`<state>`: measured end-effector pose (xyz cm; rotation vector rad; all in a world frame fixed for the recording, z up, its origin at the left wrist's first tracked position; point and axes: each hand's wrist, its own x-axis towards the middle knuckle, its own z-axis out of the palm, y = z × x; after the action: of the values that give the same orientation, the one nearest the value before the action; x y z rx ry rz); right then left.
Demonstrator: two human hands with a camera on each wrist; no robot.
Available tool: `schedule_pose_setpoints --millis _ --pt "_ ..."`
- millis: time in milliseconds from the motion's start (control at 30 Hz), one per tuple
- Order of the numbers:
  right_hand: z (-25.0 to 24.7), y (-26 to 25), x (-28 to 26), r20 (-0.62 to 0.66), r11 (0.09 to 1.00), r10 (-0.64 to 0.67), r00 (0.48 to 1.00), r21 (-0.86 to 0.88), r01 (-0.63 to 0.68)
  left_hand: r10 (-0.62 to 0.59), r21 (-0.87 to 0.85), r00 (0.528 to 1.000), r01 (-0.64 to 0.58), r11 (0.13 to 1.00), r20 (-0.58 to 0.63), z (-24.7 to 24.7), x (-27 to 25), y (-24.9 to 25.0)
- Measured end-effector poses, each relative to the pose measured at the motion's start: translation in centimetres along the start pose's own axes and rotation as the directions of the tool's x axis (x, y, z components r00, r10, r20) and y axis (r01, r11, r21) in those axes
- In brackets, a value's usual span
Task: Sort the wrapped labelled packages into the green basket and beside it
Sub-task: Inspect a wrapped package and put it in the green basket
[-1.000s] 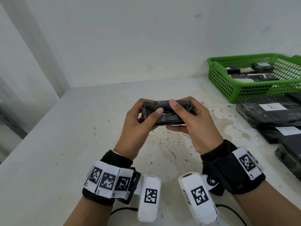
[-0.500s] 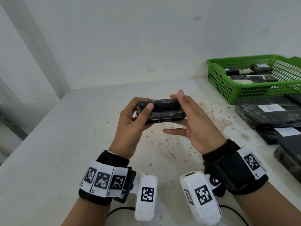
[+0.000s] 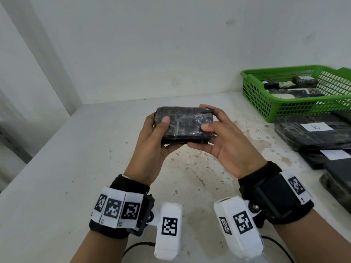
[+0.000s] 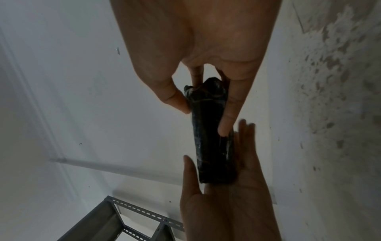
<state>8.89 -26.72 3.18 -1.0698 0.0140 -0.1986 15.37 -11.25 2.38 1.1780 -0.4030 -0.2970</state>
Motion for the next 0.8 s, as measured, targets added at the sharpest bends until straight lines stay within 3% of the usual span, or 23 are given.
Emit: schedule_pose_setpoints --millis 267,500,667,800 --pt "-0.4 0.42 -0.09 -0.064 0.985 -0.103 0.993 -0.149 0.093 0.02 0.032 0.998 -0.022 0.999 0.059 0.17 -0.41 0.36" --pt "0.04 0.46 -0.24 -0.1 0.985 -0.052 0.994 -0.171 0.034 0.062 0.129 0.997 -0.068 0.989 0.051 0.21 -0.4 0.31" --pt "-0.41 0.6 0.0 -0.191 0.977 -0.105 0.976 -0.203 0.065 0.04 0.145 0.996 -0.052 0.988 0.085 0.74 -0.68 0.02" --pt "-0.02 0.5 -0.23 -0.155 0.971 -0.082 0.985 -0.234 0.044 0.07 0.168 0.997 -0.073 0.983 0.024 0.83 -0.59 -0.09"
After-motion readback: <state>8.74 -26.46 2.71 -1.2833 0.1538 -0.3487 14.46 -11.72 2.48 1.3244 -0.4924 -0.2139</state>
